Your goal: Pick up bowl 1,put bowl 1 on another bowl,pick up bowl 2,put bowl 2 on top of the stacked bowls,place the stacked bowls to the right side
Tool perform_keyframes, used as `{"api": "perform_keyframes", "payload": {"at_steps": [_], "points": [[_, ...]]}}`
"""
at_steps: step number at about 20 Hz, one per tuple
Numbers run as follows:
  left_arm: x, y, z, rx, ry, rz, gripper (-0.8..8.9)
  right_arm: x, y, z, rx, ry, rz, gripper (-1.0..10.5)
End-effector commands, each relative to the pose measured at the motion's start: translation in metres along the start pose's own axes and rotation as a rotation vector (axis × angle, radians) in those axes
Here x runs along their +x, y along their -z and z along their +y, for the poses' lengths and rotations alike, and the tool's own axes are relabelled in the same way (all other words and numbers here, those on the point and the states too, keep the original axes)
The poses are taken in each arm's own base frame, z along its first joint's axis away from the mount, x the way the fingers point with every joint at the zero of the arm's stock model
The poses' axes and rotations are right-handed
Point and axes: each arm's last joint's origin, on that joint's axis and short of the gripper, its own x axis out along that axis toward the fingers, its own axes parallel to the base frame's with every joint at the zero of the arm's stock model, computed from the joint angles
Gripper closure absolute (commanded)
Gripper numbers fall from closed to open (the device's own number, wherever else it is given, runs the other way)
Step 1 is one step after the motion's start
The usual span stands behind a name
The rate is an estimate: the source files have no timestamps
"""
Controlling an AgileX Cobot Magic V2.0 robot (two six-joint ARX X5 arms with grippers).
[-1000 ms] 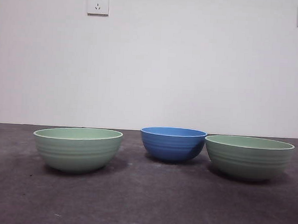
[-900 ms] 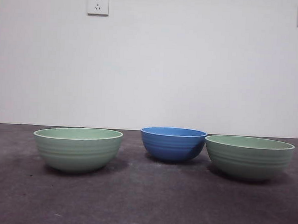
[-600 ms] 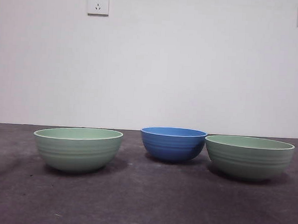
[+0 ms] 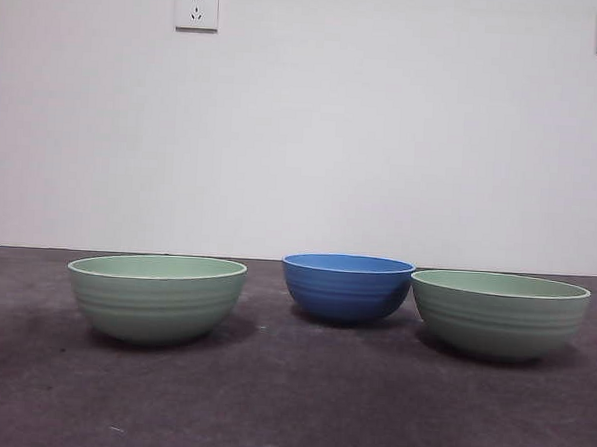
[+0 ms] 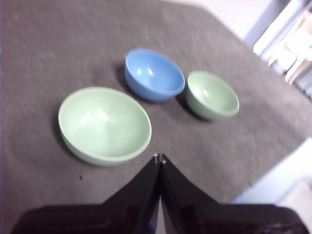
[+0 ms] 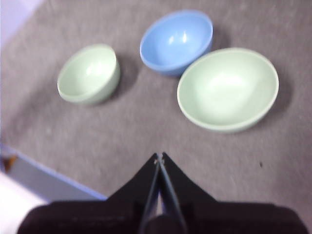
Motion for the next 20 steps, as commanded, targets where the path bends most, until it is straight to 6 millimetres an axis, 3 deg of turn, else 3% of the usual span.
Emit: {"api": "perform_keyframes", "payload": {"at_steps": [1,7,15,17,20], "points": [[-0.003,-0.007,-0.004,0.090,0.024,0.057,8.21,-0.006,-0.005,0.003,-0.090,-0.006,0.061,9.6],[-0.010,-0.014,-0.012,0.120,0.057,0.186,8.21,-0.018,-0.011,0.009,-0.114,-0.017,0.187,9.6],[-0.012,-0.013,-0.015,0.121,0.050,0.221,8.03,-0.019,-0.011,0.011,-0.108,-0.019,0.202,9.4],[-0.012,-0.013,-0.015,0.115,0.048,0.222,6.85,-0.019,-0.011,0.011,-0.102,-0.018,0.202,9.3],[-0.012,-0.013,-0.015,0.113,0.048,0.222,2.81,-0.019,-0.011,0.011,-0.078,-0.015,0.199,7.3]]}}
